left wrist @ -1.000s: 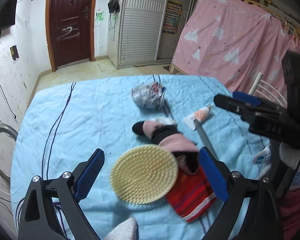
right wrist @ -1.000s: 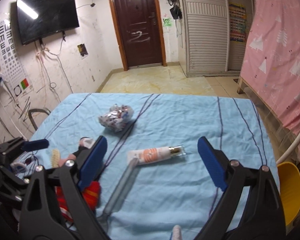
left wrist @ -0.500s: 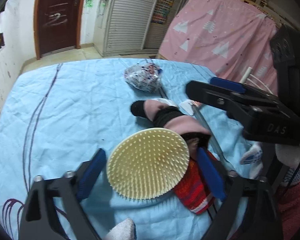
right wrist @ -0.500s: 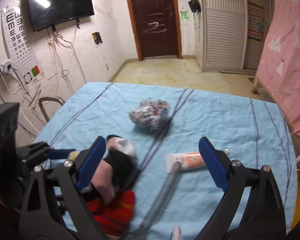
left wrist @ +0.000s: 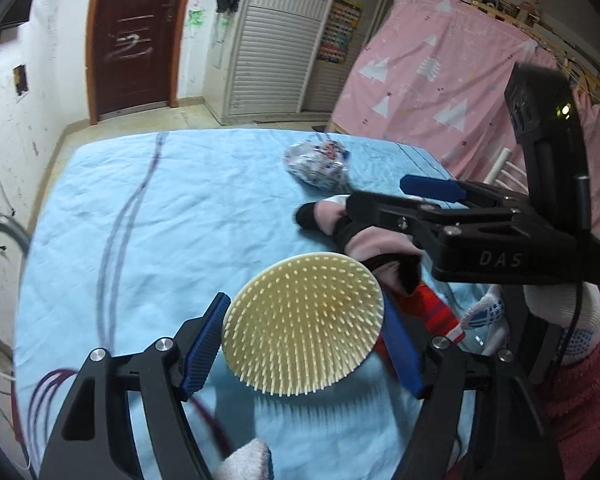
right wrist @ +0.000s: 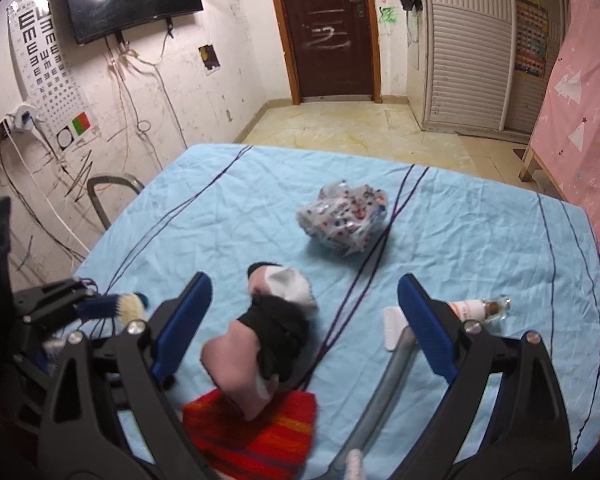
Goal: Collect trash
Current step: 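Grasp the round beige brush with the left tool while the right tool grasps the black-and-pink sock, then carry the brush and sock with both tools to the yellow bin, then open both tools over the yellow bin to drop the brush and sock, then move both tools back over the remaining items on the bed, then grasp the white printed plastic bag with the left tool while the right tool grasps the clear spoon, then carry the plastic bag and spoon with both tools to the yellow bin, then open both tools over the yellow bin to drop the bag and spoon, then move both tools back over the red cloth and toothpaste tube on the bed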
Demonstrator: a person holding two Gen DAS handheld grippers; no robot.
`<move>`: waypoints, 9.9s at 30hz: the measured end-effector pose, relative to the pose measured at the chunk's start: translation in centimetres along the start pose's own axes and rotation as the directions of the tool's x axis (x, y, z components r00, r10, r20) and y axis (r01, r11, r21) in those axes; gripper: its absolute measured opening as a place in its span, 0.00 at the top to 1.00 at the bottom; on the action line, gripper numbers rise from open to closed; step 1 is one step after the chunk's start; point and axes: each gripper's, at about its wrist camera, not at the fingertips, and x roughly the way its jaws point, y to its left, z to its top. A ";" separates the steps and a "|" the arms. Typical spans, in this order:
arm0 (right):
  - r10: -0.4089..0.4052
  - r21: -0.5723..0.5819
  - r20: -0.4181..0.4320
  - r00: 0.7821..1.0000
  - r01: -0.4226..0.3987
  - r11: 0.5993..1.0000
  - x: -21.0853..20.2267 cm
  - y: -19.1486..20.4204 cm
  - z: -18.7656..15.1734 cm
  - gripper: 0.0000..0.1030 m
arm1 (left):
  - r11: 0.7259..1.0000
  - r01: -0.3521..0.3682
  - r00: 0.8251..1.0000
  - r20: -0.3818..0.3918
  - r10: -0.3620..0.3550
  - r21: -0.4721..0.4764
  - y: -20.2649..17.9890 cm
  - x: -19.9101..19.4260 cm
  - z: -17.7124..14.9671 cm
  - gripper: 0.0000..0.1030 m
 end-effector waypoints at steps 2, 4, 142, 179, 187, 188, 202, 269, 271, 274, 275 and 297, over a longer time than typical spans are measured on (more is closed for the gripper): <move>0.011 -0.014 -0.022 1.000 -0.011 1.000 0.6 0.6 -0.2 0.13 | 1.000 -0.020 1.000 0.008 0.020 -0.010 0.6 -0.7 -0.3 0.37; 0.027 -0.023 -0.045 0.999 -0.028 0.999 1.1 0.9 -0.3 0.13 | 0.999 -0.037 0.999 0.017 0.037 -0.019 1.0 -1.4 -0.6 0.37; -0.168 0.173 0.134 0.977 0.144 0.974 -7.6 -12.0 -4.7 0.06 | 0.985 -0.115 0.992 0.064 0.107 0.132 -12.0 7.1 14.9 0.22; 0.027 -0.075 -0.158 0.987 -0.040 0.996 -5.8 -0.6 -7.8 0.47 | 0.989 -0.096 0.985 -0.135 0.111 0.111 -5.2 14.8 12.7 0.62; 0.023 -0.019 -0.158 0.987 -0.027 0.999 -4.9 -1.6 -6.5 0.61 | 0.994 -0.057 0.989 -0.129 0.069 0.093 -4.7 13.6 12.1 0.71; 0.027 -0.017 -0.169 0.985 -0.031 0.999 -4.5 -1.6 -6.4 0.64 | 0.995 -0.055 0.990 -0.122 0.066 0.087 -4.6 13.2 12.0 0.71; 0.066 0.110 -0.120 0.991 -0.053 0.992 -4.7 -4.0 -5.4 0.91 | 0.997 -0.068 0.996 -0.051 0.070 0.022 -2.4 8.3 11.9 0.71; -0.428 0.652 0.154 0.891 0.233 0.721 -19.7 -36.5 -20.1 0.56 | 0.890 0.213 0.970 -0.196 -0.143 0.404 -44.0 20.1 9.0 0.35; -0.431 0.652 0.158 0.888 0.234 0.721 -19.8 -36.3 -20.0 0.50 | 0.889 0.207 0.971 -0.196 -0.136 0.409 -44.0 20.0 8.8 0.34; -0.430 0.644 0.172 0.886 0.229 0.730 -20.1 -35.8 -19.6 0.43 | 0.894 0.202 0.972 -0.192 -0.133 0.399 -43.4 19.4 9.0 0.34; -0.427 0.638 0.176 0.887 0.227 0.735 -20.1 -35.5 -19.4 0.43 | 0.898 0.198 0.973 -0.190 -0.132 0.394 -43.1 19.2 9.1 0.34; -0.305 0.458 0.204 0.930 0.184 0.870 -16.9 -26.1 -13.5 0.33 | 0.956 0.081 0.997 -0.037 -0.073 0.281 -29.6 9.5 10.6 0.30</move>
